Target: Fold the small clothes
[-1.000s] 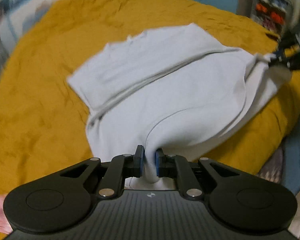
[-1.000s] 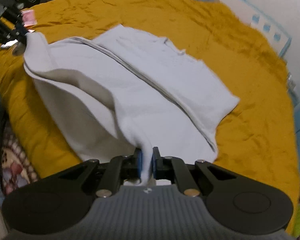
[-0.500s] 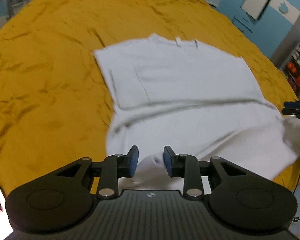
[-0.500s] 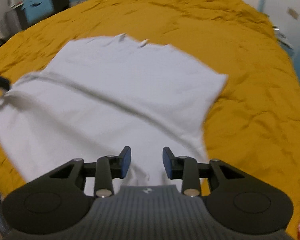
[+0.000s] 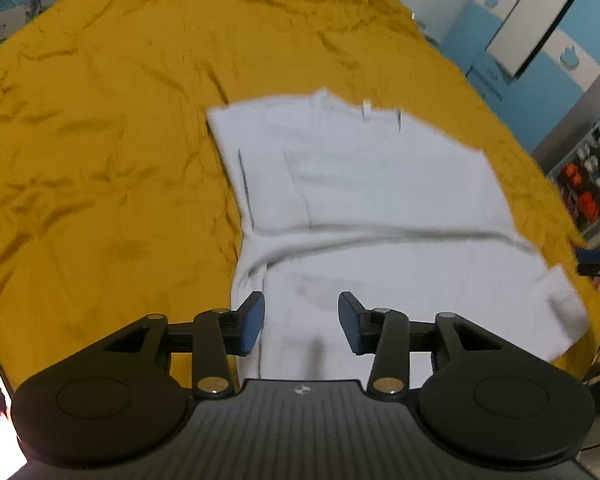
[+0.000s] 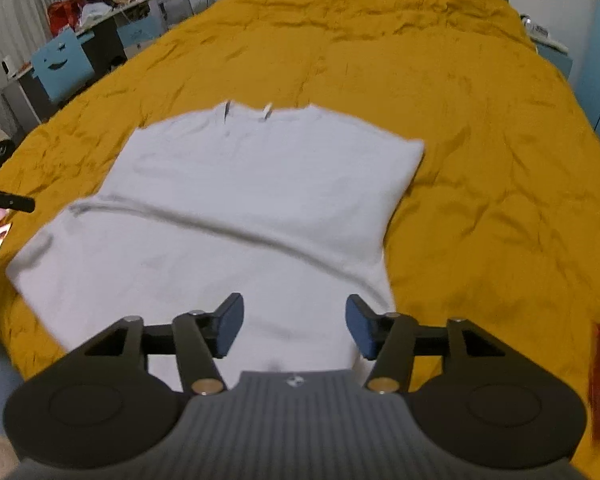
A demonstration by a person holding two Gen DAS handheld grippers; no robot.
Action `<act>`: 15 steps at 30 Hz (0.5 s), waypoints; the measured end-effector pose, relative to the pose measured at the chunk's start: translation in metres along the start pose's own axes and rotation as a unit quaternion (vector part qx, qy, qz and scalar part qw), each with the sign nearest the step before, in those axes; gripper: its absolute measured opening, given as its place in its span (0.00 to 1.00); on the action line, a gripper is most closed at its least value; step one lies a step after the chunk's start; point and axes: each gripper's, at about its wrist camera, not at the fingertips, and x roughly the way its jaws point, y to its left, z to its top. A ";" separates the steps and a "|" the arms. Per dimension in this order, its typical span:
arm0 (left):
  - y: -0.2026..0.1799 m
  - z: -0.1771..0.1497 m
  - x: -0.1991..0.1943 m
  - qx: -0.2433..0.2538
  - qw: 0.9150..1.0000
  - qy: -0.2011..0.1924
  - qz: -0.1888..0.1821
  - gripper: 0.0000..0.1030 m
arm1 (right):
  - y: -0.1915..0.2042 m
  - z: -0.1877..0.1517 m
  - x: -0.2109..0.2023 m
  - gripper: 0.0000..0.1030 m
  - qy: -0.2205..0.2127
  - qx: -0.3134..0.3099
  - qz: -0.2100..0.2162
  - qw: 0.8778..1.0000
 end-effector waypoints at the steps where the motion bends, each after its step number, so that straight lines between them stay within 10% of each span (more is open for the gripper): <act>1: 0.000 -0.003 0.004 0.001 1.000 0.008 0.003 0.49 | 0.001 -0.006 -0.001 0.59 0.005 0.000 0.000 1.000; 7: 0.008 -0.021 0.020 -0.021 0.999 0.039 -0.002 0.49 | -0.012 -0.027 -0.002 0.64 0.025 0.027 -0.022 0.999; 15: 0.002 -0.026 0.014 -0.021 0.999 0.028 -0.037 0.33 | -0.025 -0.032 0.029 0.28 0.057 0.062 0.007 0.996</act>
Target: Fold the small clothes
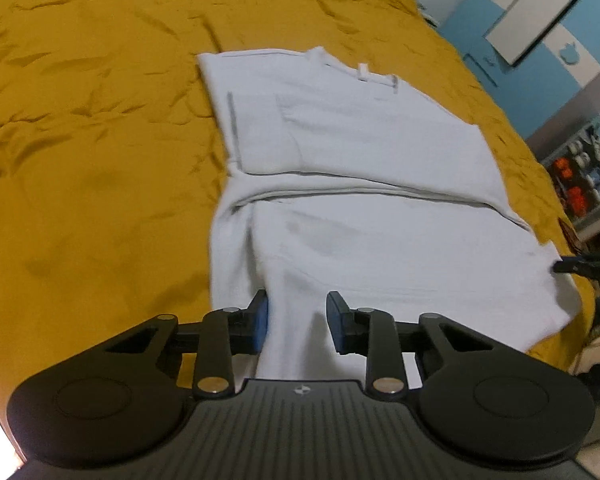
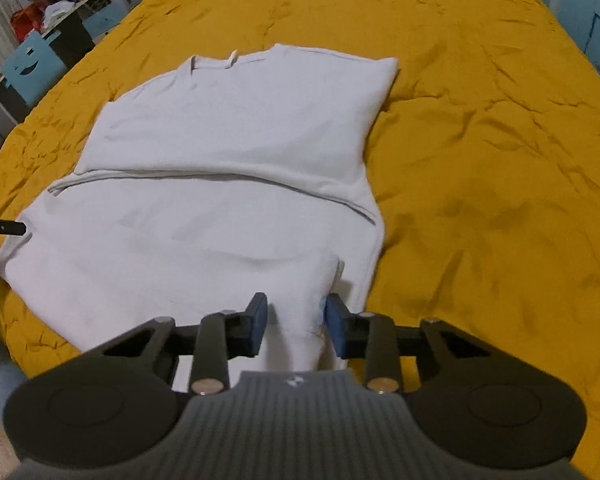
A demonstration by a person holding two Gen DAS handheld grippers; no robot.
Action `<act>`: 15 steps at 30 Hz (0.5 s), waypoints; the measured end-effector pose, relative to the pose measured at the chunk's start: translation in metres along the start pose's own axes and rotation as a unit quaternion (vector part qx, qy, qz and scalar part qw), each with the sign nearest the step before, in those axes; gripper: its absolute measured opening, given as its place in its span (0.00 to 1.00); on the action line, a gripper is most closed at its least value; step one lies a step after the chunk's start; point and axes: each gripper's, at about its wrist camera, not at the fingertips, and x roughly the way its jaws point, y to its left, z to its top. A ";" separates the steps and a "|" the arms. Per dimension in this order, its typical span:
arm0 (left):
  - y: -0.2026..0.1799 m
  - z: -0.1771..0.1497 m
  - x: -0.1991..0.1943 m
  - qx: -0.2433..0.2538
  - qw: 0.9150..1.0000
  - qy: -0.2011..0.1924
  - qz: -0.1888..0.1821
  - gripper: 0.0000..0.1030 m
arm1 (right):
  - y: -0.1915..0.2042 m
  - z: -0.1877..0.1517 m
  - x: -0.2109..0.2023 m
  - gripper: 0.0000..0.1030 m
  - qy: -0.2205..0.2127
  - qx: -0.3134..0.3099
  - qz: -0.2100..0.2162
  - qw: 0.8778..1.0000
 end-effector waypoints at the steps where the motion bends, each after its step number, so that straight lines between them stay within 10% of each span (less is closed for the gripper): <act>1: -0.002 0.000 0.000 0.004 1.000 0.001 -0.002 0.33 | 0.000 0.002 0.002 0.28 0.002 -0.005 0.003 1.000; 15: 0.033 0.026 0.038 -0.090 0.996 0.009 -0.018 0.34 | -0.016 0.005 0.026 0.29 0.032 0.026 0.011 0.999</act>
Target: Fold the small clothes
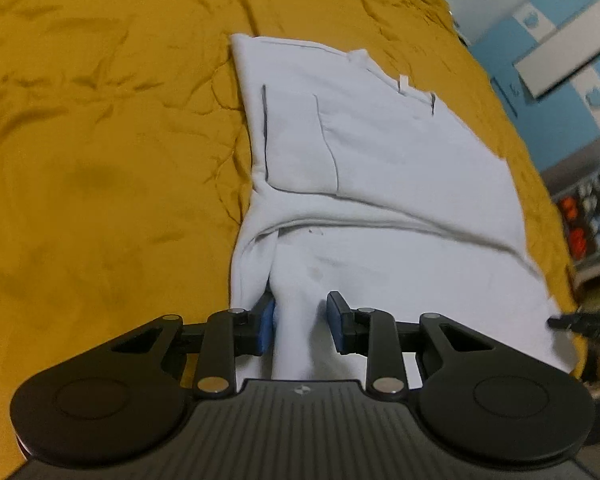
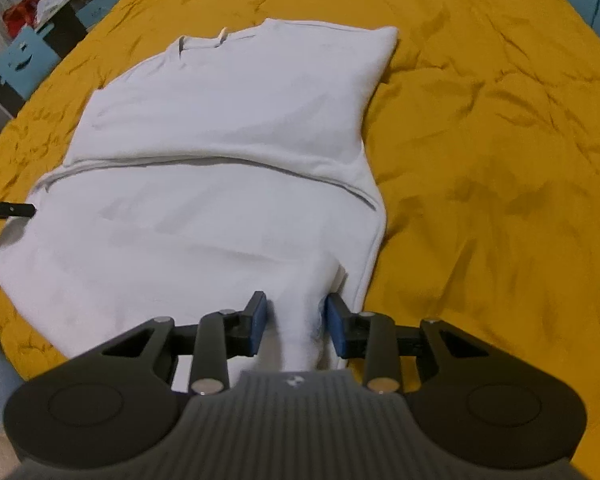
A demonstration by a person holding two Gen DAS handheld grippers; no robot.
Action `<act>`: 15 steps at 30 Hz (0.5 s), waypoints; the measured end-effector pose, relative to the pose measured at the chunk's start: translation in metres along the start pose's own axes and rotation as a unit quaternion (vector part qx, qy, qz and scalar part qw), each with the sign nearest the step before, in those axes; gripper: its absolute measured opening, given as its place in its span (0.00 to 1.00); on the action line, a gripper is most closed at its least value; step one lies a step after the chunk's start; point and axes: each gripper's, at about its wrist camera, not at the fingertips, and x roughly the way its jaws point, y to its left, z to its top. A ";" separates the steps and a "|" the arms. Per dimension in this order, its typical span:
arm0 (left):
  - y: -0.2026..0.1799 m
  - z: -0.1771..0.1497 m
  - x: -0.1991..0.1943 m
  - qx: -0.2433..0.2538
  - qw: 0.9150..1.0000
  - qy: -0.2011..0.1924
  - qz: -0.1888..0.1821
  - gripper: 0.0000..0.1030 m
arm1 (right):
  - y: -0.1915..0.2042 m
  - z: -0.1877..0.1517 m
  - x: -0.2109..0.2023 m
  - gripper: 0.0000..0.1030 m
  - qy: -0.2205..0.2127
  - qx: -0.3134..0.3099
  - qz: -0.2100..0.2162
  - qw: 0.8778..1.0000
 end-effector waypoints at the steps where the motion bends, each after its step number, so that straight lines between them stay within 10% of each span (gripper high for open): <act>1: 0.001 0.000 0.001 -0.004 1.000 0.000 -0.006 0.34 | -0.001 -0.001 -0.001 0.26 -0.003 0.004 0.002 1.000; 15: -0.044 -0.015 -0.056 0.059 0.992 -0.111 0.015 0.09 | 0.033 -0.001 -0.033 0.05 -0.044 -0.069 -0.037 0.996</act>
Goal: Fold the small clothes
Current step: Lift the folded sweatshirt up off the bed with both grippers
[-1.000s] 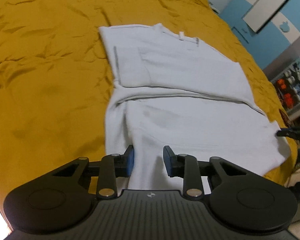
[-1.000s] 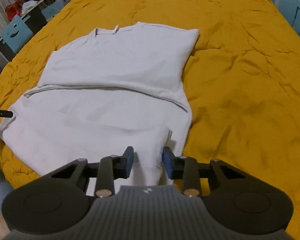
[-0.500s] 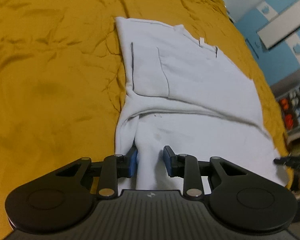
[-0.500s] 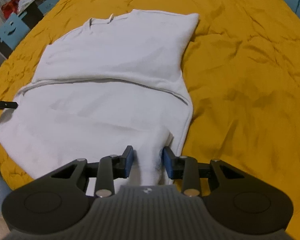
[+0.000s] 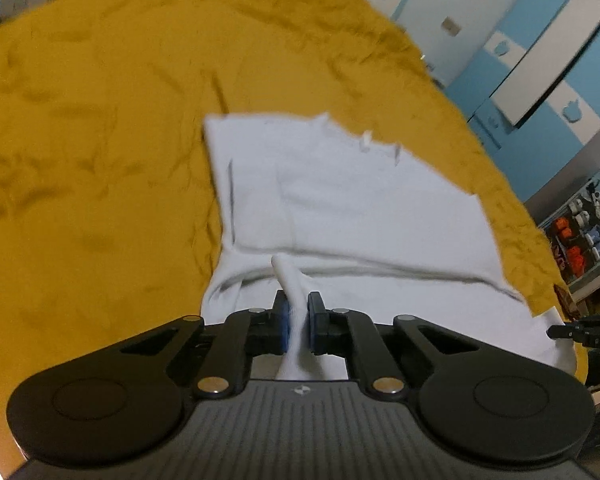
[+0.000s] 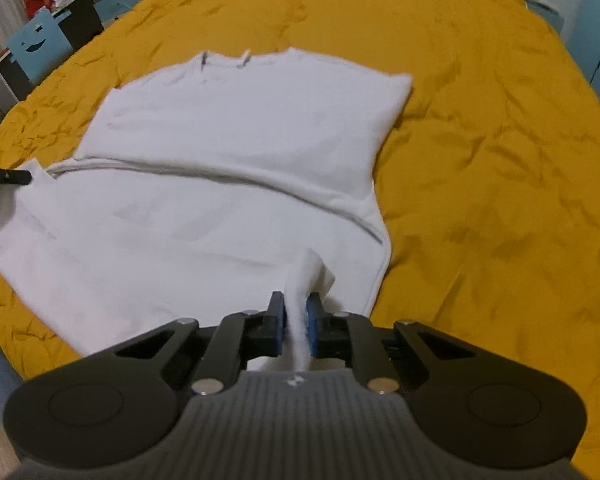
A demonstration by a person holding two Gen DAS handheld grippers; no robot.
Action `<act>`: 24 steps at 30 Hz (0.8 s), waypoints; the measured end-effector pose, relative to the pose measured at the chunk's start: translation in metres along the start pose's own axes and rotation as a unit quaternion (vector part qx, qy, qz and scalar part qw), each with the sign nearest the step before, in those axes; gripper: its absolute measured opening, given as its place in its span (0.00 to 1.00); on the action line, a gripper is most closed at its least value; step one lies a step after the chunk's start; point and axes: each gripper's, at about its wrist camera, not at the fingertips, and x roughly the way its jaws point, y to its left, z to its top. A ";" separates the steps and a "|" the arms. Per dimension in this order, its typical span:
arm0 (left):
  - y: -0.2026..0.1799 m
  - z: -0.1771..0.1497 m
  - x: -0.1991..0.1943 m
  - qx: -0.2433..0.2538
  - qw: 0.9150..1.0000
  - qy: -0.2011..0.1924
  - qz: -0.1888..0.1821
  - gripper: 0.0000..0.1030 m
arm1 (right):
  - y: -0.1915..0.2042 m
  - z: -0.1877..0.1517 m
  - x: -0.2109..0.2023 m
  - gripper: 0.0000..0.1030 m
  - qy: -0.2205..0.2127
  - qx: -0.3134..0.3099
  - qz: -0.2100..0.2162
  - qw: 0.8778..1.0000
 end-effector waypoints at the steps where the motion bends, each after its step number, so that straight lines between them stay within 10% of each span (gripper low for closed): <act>1: -0.004 0.002 -0.006 0.008 1.000 -0.008 0.001 0.09 | 0.002 0.001 -0.007 0.04 -0.007 -0.005 0.000 1.000; 14: -0.056 0.068 -0.065 0.089 0.986 -0.133 0.038 0.09 | 0.022 0.059 -0.100 0.02 -0.135 -0.067 -0.040 0.988; 24: -0.066 0.136 -0.032 0.086 0.969 -0.225 0.062 0.09 | 0.010 0.156 -0.097 0.02 -0.251 -0.059 -0.079 0.963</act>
